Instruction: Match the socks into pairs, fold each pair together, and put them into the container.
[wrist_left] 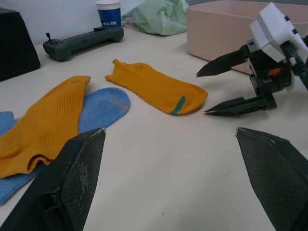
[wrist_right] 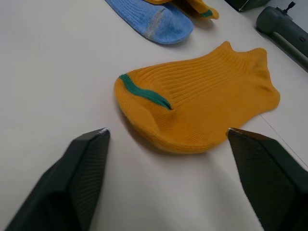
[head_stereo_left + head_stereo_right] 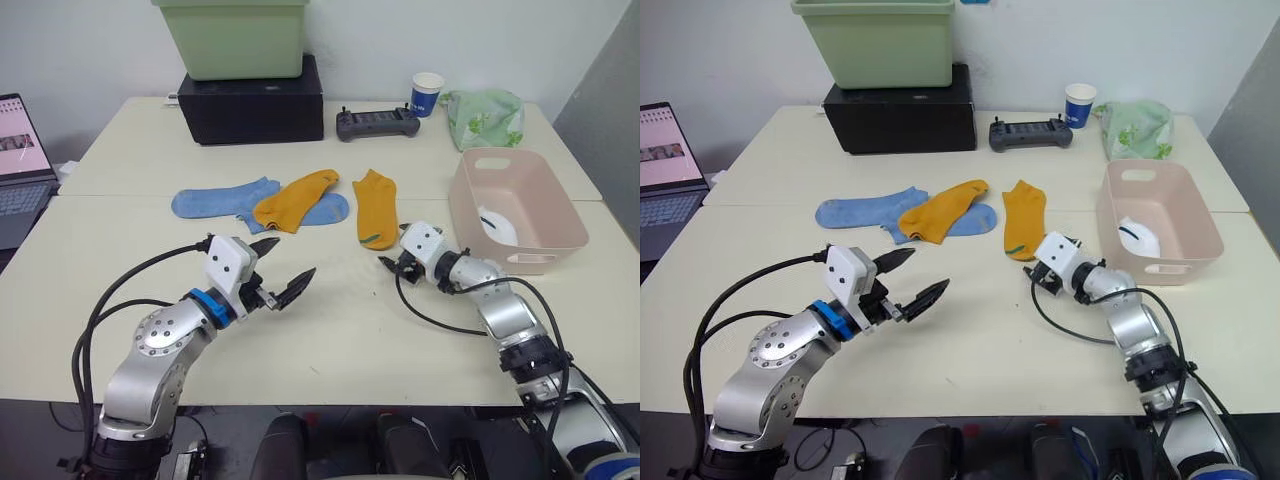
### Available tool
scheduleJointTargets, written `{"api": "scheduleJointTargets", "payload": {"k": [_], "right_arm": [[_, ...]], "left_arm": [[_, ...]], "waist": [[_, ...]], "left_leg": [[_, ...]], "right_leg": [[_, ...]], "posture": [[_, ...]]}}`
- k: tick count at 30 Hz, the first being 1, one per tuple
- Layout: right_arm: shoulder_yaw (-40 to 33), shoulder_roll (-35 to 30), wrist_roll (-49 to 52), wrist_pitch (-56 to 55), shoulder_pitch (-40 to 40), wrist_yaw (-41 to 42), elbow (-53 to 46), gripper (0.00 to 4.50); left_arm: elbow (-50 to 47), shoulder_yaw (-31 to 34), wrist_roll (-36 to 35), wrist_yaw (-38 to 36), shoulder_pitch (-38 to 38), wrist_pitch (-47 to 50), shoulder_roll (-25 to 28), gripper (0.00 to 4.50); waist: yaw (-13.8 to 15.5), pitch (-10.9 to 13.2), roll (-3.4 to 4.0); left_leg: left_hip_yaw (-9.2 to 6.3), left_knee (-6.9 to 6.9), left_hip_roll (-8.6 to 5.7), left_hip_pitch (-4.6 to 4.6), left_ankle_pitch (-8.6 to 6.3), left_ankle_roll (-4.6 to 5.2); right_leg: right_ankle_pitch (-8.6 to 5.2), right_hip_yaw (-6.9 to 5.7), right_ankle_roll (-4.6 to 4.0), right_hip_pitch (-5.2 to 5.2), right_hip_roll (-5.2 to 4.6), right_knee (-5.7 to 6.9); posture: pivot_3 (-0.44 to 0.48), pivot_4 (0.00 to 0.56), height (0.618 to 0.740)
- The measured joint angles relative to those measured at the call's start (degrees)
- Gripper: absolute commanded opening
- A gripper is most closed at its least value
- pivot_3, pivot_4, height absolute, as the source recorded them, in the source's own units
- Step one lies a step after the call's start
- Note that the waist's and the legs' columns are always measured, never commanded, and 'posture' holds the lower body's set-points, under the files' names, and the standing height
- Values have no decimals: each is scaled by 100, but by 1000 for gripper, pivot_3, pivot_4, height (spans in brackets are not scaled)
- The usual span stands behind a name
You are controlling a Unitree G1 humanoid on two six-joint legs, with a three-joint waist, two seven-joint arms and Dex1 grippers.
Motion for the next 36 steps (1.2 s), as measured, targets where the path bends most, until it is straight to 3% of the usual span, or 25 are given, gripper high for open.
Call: {"api": "scheduleJointTargets", "payload": {"k": [9,15,28,32,36], "right_arm": [[67,7,-8,-345,-106,190,405,105],[76,-101,222,-424,89,754,-25,43],[59,-2266,1335,-1638,2213,3209,-2592,43],[-58,-2330,1403,-1783,2559,3259,-2817,43],[-49,-2250,1331,-1860,2605,3176,-2820,43]], "left_arm": [[-97,0,-39,13,-46,83,1,4500],[-87,-8,-42,-23,-44,90,10,4500],[88,102,-587,-511,-126,709,450,4500],[643,-105,-499,-597,-707,778,430,4500],[1714,-630,-165,-657,-1650,637,25,4500]], "waist": [[1,0,0],[4,0,0],[-7,1,-1],[9,1,-2],[32,3,-4]], "left_leg": [[0,1,0,0,0,0],[-1,0,0,0,0,0],[-7,1,1,5,-1,1],[-8,4,-5,6,0,1],[-5,9,-10,5,0,0]], "right_leg": [[0,0,0,1,-4,1],[0,0,0,1,-4,-1],[0,-4,1,11,-4,-4],[0,-7,1,15,6,-3],[-1,-9,1,18,5,-6]], "posture": [[0,150,740],[0,150,740],[0,150,740],[0,150,740],[0,150,740]]}}
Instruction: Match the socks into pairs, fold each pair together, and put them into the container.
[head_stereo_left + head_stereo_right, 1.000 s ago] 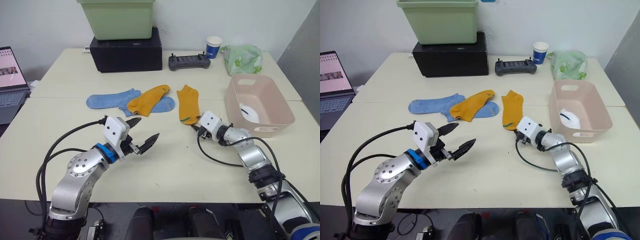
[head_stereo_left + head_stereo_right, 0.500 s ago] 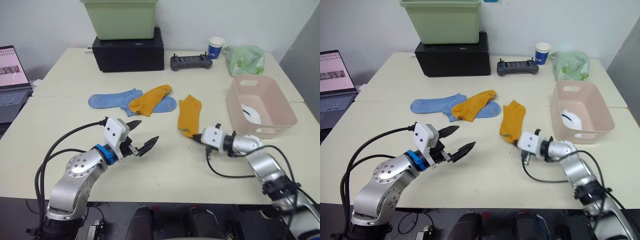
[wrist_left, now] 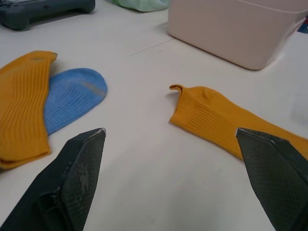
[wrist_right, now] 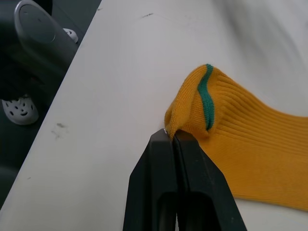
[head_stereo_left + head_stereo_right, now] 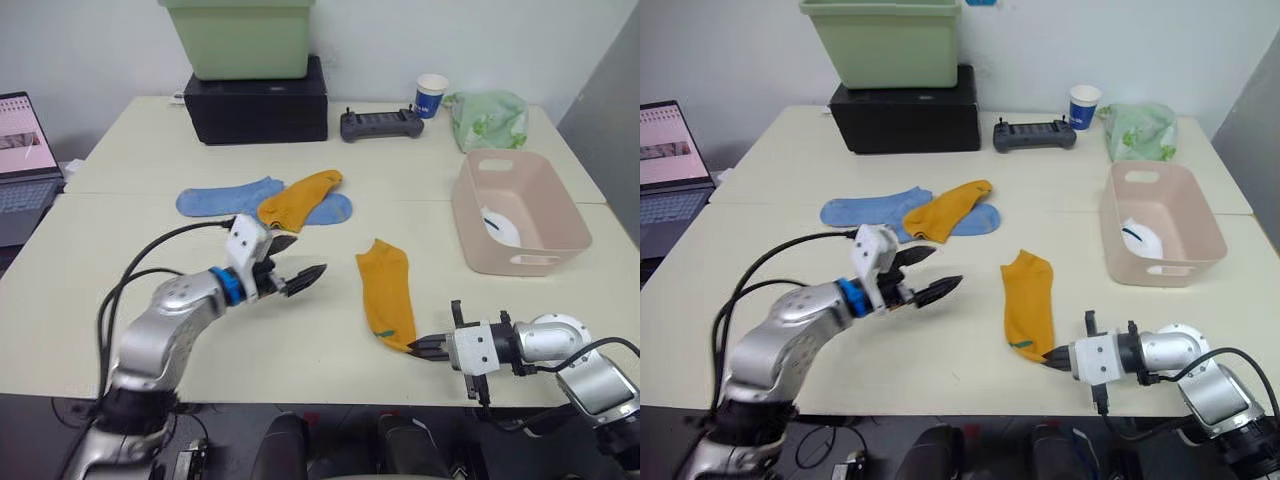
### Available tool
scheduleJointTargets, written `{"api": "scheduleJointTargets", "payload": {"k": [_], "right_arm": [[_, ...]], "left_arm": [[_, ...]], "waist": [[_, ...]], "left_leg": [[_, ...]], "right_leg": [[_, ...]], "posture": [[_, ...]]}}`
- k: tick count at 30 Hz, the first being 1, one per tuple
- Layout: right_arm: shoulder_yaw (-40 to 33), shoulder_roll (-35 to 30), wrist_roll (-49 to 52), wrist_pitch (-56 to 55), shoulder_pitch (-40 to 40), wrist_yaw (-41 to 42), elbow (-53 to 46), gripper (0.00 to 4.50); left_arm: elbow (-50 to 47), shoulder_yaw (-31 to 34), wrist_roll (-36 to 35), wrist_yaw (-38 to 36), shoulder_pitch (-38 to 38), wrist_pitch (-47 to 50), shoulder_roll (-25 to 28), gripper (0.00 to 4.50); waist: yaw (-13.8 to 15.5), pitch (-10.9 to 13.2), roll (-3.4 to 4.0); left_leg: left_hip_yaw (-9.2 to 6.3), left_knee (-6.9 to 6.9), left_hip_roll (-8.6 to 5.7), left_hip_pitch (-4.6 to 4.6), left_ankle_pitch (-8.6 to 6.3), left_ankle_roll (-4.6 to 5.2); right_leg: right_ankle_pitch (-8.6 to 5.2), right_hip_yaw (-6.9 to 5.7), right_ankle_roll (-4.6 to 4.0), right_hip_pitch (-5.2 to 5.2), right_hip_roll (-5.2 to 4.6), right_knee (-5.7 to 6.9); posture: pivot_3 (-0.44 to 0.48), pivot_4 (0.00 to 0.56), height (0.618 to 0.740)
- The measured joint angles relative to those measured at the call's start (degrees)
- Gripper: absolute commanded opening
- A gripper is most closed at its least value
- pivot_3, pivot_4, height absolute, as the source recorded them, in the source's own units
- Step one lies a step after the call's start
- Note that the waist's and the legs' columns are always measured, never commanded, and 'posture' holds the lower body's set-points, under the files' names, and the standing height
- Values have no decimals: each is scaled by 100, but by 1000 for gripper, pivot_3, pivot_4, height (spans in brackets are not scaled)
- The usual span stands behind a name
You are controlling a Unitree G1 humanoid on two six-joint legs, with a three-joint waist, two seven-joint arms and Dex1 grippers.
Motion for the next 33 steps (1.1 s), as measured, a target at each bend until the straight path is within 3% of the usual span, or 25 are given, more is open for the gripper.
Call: {"api": "scheduleJointTargets", "payload": {"k": [4,12,15,21,26,33], "right_arm": [[33,103,-36,-2,-36,-60,-55,43],[155,211,-184,48,-66,-150,-117,43],[164,221,-222,85,-64,-188,-155,0],[165,256,-226,188,-66,-285,-189,0],[165,266,-229,188,-69,-303,-190,0],[156,264,-252,-44,-263,-305,126,0]], "left_arm": [[1394,-559,582,-104,-905,-551,-535,4500],[3884,-1066,1361,-426,-2270,-1660,-1567,4500],[4623,-1160,1625,-488,-2583,-1893,-1752,3902],[5363,-1096,1806,-710,-2738,-2291,-1902,1865],[5416,-979,1833,-756,-2736,-2443,-1925,159],[4318,-559,1703,-626,-1987,-1955,-1581,38]], "waist": [[14,1,-1],[-6,1,-2],[-13,1,-3],[-8,2,-3],[-10,2,-3],[-49,2,-3]], "left_leg": [[3,1,-20,-1,0,-1],[9,-1,-34,-4,1,-1],[10,-1,-35,-4,0,0],[8,0,-35,-5,2,-4],[7,0,-35,-4,3,-4],[9,-1,-1,0,13,-22]], "right_leg": [[0,-4,0,-1,2,-1],[0,-6,0,-9,4,0],[0,-6,0,-10,5,1],[0,-7,0,-10,3,3],[0,-7,0,-10,3,4],[0,-2,0,-11,4,8]], "posture": [[0,150,740],[0,150,740],[0,150,740],[0,150,740],[0,150,740],[0,150,740]]}}
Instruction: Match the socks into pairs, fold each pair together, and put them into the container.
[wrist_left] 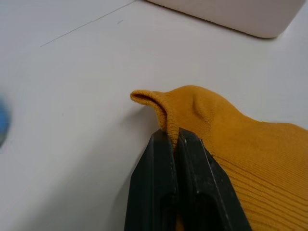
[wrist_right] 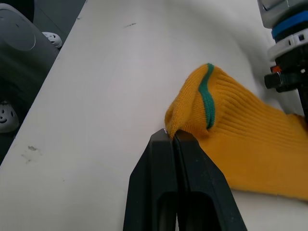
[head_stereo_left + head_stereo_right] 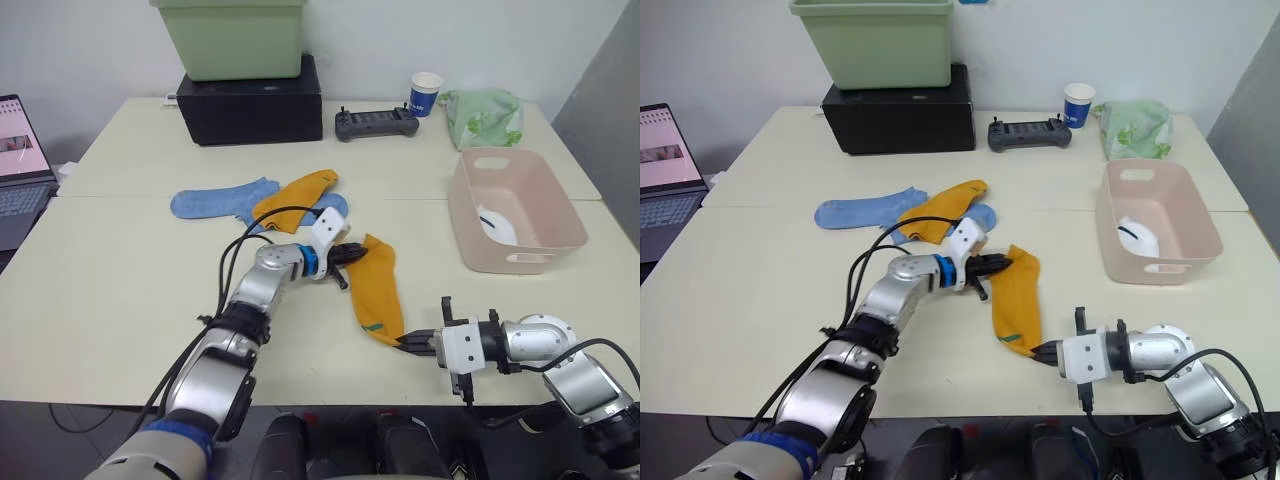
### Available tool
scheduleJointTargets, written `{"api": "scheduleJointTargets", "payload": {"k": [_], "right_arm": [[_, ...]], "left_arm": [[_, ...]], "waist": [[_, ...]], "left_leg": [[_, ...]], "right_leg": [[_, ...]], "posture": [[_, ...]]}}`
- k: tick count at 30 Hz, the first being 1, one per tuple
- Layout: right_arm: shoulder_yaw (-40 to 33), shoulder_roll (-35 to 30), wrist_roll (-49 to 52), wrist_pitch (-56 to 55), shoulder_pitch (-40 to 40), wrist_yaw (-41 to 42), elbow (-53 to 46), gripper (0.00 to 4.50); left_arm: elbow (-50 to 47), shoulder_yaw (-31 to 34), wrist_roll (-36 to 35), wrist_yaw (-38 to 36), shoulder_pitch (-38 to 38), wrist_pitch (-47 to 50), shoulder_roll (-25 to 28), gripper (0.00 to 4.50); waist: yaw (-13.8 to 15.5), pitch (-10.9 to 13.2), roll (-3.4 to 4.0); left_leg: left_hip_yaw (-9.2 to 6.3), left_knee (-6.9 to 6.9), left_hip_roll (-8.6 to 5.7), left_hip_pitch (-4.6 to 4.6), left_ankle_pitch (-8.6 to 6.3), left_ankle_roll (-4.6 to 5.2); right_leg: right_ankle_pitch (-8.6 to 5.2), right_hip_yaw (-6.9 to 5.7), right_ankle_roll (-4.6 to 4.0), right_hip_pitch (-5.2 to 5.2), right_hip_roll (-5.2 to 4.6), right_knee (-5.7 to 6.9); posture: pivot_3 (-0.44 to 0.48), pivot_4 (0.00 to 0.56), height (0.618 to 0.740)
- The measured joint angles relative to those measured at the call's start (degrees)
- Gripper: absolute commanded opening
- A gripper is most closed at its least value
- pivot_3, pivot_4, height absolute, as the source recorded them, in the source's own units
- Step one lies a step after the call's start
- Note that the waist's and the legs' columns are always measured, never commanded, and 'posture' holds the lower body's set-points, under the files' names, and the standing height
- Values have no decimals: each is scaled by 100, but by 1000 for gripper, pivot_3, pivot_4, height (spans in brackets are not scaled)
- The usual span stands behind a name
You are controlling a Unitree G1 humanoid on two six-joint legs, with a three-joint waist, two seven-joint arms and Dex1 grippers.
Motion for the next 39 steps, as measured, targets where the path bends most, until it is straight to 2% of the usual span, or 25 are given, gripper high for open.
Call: {"api": "scheduleJointTargets", "payload": {"k": [3,7,10,13,16,20,22,26,28,30,34,39], "right_arm": [[-27,6,-95,-134,-228,-66,212,0],[-67,9,-191,-397,-648,-61,810,0],[-123,-6,-143,-510,-951,81,1317,0],[-110,16,-112,-744,-1112,217,1631,0],[-103,18,39,-840,-1115,387,1786,693],[-189,-41,373,-304,-939,561,1644,2120],[-352,-172,686,310,-617,561,1342,2852],[-1075,-331,1936,2816,96,24,313,4280],[-1459,-244,2617,4044,214,-543,-183,4324],[-1858,110,3353,5360,225,-1431,-694,4324],[-2129,696,4260,7105,277,-2724,-1310,4324],[-2231,1270,5096,8403,239,-3727,-1721,4324]], "left_arm": [[-867,287,-176,248,499,589,182,38],[-2810,820,-638,763,1634,1643,355,38],[-4187,1230,-1019,1352,2531,2288,159,38],[-5003,1242,-1115,1846,3136,2631,-81,38],[-5407,1238,-1103,2307,3473,2650,-323,0],[-5655,1246,-1128,2643,3738,2598,-533,1024],[-5735,1300,-1227,2662,3880,2581,-525,1666],[-5899,1678,-1544,2447,4245,2616,-52,2942],[-5922,1889,-1761,2217,4250,2664,319,3622],[-5838,2003,-1959,1825,4100,2749,884,3622],[-5142,1923,-1904,1186,3359,2582,1646,3622],[-3664,1276,-1398,730,2208,2017,1847,3622]], "waist": [[18,0,0],[8,0,0],[28,-1,1],[74,0,0],[87,0,0],[87,0,0],[92,0,0],[67,0,1],[30,0,1],[16,0,1],[40,-1,1],[64,-1,1]], "left_leg": [[-4,1,7,0,1,-1],[1,1,11,0,1,-2],[-5,2,10,1,0,-1],[-12,4,1,1,-6,10],[-9,5,1,6,-12,20],[-10,-1,3,28,-13,21],[-12,-5,3,45,-14,22],[-15,-9,6,57,-15,22],[-16,-10,9,62,-15,22],[-18,-10,9,62,-15,22],[-14,-11,2,56,-16,22],[-6,-11,0,45,-20,30]], "right_leg": [[0,1,0,1,-1,0],[0,7,0,2,-22,-3],[0,9,0,8,-33,-2],[0,2,0,19,-35,-7],[0,4,0,27,-37,-12],[0,5,0,47,-36,-16],[0,4,0,69,-36,-28],[-1,3,0,78,-36,-25],[-1,3,0,80,-29,-20],[-1,0,0,81,-14,-19],[-2,1,1,77,-6,-27],[-3,3,2,70,-9,-40]], "posture": [[0,150,740],[0,150,740],[0,150,740],[0,150,740],[0,150,740],[0,150,740],[0,150,740],[0,150,740],[0,150,740],[0,150,740],[0,150,740],[0,150,740]]}}
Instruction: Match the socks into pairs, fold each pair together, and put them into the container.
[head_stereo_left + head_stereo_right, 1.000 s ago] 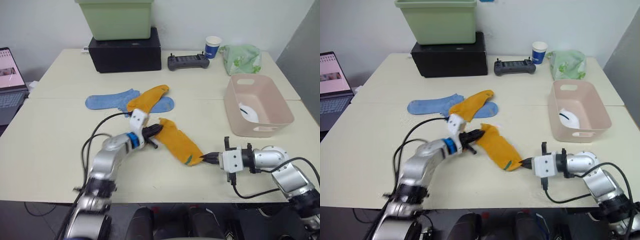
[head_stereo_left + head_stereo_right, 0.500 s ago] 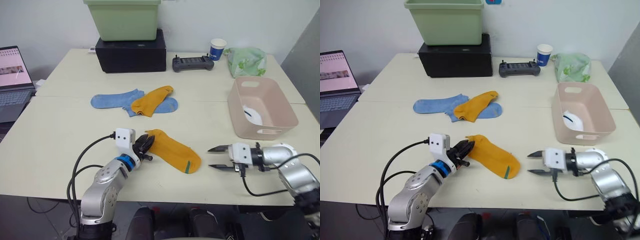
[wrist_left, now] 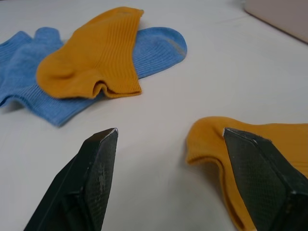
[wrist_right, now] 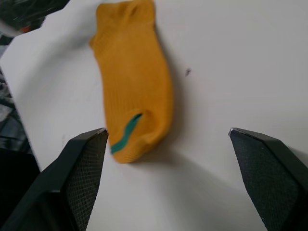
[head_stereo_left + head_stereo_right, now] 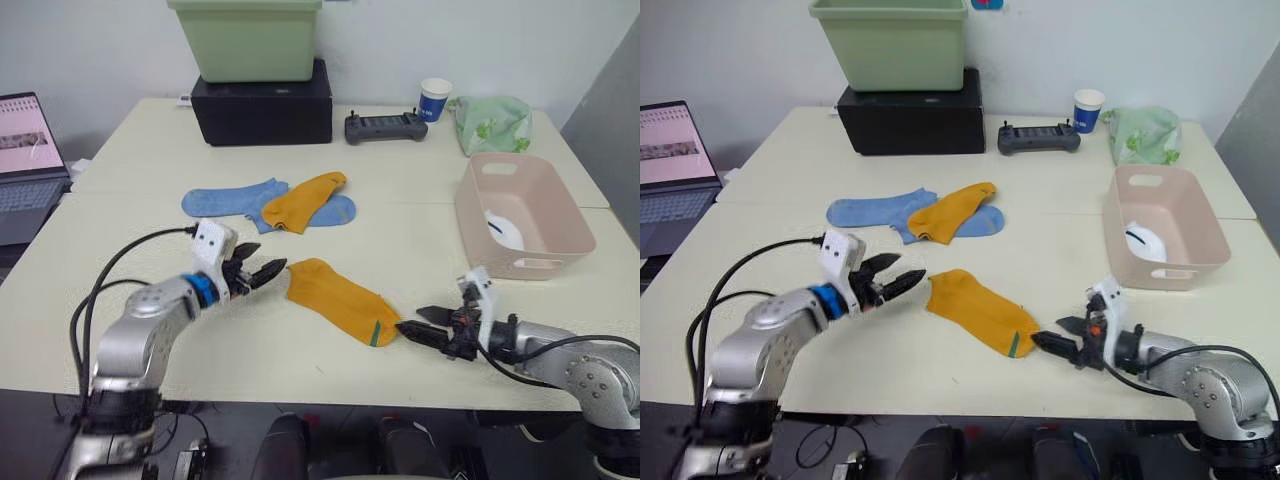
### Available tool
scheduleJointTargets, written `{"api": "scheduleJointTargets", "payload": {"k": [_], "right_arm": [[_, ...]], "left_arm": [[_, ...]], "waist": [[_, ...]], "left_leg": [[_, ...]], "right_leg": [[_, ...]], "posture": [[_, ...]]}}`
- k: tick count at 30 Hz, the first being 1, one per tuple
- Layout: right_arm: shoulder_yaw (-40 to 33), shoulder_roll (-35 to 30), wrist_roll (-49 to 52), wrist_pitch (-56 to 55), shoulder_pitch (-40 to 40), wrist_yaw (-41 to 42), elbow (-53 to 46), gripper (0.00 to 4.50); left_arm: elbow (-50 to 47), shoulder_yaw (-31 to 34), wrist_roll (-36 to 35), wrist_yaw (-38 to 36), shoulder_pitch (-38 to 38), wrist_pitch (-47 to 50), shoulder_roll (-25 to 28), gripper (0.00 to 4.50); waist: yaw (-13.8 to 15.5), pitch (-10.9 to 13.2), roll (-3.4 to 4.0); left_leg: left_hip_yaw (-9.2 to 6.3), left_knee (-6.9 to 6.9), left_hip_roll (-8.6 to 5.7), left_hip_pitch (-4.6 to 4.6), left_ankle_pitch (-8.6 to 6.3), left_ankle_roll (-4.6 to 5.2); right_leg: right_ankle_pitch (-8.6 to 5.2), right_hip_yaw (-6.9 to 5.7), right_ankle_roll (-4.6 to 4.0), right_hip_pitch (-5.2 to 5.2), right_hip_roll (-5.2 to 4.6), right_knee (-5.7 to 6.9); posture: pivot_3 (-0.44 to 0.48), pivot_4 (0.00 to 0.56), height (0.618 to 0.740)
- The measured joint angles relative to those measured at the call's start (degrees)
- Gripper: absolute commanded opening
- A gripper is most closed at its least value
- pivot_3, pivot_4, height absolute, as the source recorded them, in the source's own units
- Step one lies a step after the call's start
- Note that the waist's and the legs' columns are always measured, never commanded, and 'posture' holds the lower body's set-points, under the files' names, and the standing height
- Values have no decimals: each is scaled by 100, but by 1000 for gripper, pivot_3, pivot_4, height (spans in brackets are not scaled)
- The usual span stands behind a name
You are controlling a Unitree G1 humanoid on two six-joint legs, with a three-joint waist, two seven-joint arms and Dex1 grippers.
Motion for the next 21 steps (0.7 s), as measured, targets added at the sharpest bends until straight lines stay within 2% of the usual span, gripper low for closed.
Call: {"api": "scheduleJointTargets", "payload": {"k": [4,5,7,9,17,21], "right_arm": [[-11,152,166,332,-54,-376,-149,4324],[-7,214,165,352,-69,-431,-149,4143],[5,340,159,380,-110,-549,-129,3708],[66,499,147,407,-175,-628,-74,3038],[280,666,74,398,-304,-658,103,42],[297,593,24,317,-427,-537,249,42]], "left_arm": [[720,-425,290,-402,-278,-378,0,3622],[786,-518,315,-532,-285,-428,0,3650],[874,-679,339,-739,-290,-480,0,3236],[899,-760,402,-840,-290,-534,1,2752],[882,-750,446,-935,-265,-543,57,30],[587,-641,341,-876,-71,-377,53,30]], "waist": [[-49,0,0],[-61,0,0],[-65,0,0],[-65,0,0],[-55,0,0],[-58,0,0]], "left_leg": [[2,-10,3,-4,-3,4],[1,-14,5,-3,-2,4],[1,-18,6,0,-2,4],[0,-21,7,0,-2,4],[1,-24,10,-4,-2,4],[1,-24,12,-4,-2,4]], "right_leg": [[0,2,0,-9,8,-6],[0,5,0,-11,11,-6],[0,4,0,-13,15,-2],[0,4,0,-16,17,3],[0,7,1,-19,9,0],[0,7,1,-19,9,0]], "posture": [[0,150,740],[0,150,740],[0,150,740],[0,150,740],[0,150,740],[0,150,740]]}}
